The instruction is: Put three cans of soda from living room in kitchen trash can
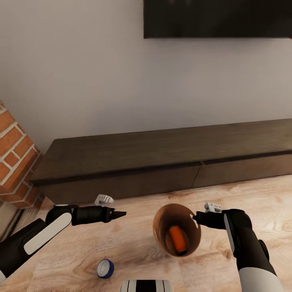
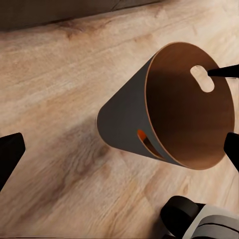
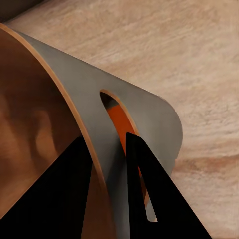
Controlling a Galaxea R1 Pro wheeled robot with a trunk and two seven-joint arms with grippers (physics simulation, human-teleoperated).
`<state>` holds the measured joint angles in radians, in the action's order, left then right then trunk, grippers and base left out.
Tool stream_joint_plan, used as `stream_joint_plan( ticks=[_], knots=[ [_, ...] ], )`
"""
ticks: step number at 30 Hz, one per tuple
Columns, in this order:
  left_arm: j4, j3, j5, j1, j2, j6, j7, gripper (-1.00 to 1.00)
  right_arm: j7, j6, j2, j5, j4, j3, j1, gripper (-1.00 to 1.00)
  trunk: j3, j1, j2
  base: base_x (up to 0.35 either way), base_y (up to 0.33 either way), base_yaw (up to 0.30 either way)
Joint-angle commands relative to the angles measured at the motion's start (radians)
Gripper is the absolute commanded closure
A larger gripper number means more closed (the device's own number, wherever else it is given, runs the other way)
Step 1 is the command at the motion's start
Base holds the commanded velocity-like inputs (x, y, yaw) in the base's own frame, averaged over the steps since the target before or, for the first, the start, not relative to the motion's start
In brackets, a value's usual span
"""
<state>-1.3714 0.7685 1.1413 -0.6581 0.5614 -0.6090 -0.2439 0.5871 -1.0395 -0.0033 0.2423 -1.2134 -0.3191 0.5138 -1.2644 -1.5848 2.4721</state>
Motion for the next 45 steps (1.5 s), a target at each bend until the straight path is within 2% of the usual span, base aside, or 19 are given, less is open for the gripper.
stream_joint_plan(
  ticks=[1, 7, 22, 23, 25, 29, 37, 42, 45],
  knots=[
    [0.0, 0.0, 0.0, 0.0, 0.0, 0.0, 0.0, -1.0, 0.001, -0.008, 0.0, -0.024, 0.0, 0.0, 0.0, 1.0, 0.0, 0.0, 0.0, 0.0, 0.0, 0.239],
    [0.0, 0.0, 0.0, 0.0, 0.0, 0.0, 0.0, -1.0, 0.001, -0.008, -0.001, -0.024, -0.001, 0.0, 0.001, 1.0, -0.003, 0.0, 0.0, 0.0, 0.0, 0.169],
    [0.0, 0.0, -0.001, 0.0, 0.0, 0.0, 0.0, -1.0, 0.004, -0.008, -0.001, -0.025, -0.001, -0.001, 0.001, 1.0, -0.003, 0.0, 0.0, 0.0, 0.0, 0.009],
    [-0.006, 0.006, 0.005, -0.001, 0.006, -0.006, -0.006, -1.0, 0.004, -0.006, 0.0, 0.008, -0.007, -0.003, 0.0, 1.0, -0.004, 0.0, 0.0, 0.0, 0.0, 0.0],
    [-0.017, 0.006, 0.016, -0.001, 0.009, -0.017, -0.017, -1.0, 0.004, -0.008, 0.0, 0.02, -0.008, -0.003, 0.0, 1.0, -0.004, 0.0, 0.0, 0.0, 0.0, 0.0],
    [-0.04, 0.005, 0.032, -0.002, 0.009, -0.04, -0.039, -1.0, 0.004, -0.004, -0.001, 0.097, -0.012, -0.003, 0.0, 1.0, -0.004, 0.0, 0.0, 0.0, 0.0, 0.0],
    [-0.085, 0.004, 0.08, -0.002, 0.014, -0.043, -0.084, -1.0, 0.012, -0.001, -0.047, 0.215, -0.056, -0.001, -0.001, 1.0, -0.004, 0.0, 0.0, 0.0, 0.0, 0.0],
    [-0.086, 0.004, 0.08, -0.002, 0.014, -0.043, -0.095, -1.0, 0.017, 0.0, -0.056, 0.283, -0.069, -0.001, -0.001, 1.0, -0.004, 0.0, 0.0, 0.0, 0.0, 0.0],
    [-0.085, 0.004, 0.08, -0.002, 0.014, -0.043, -0.095, -1.0, 0.017, -0.008, -0.056, 0.302, -0.069, -0.001, -0.001, 1.0, -0.004, 0.0, 0.0, 0.0, 0.0, 0.0]
  ],
)
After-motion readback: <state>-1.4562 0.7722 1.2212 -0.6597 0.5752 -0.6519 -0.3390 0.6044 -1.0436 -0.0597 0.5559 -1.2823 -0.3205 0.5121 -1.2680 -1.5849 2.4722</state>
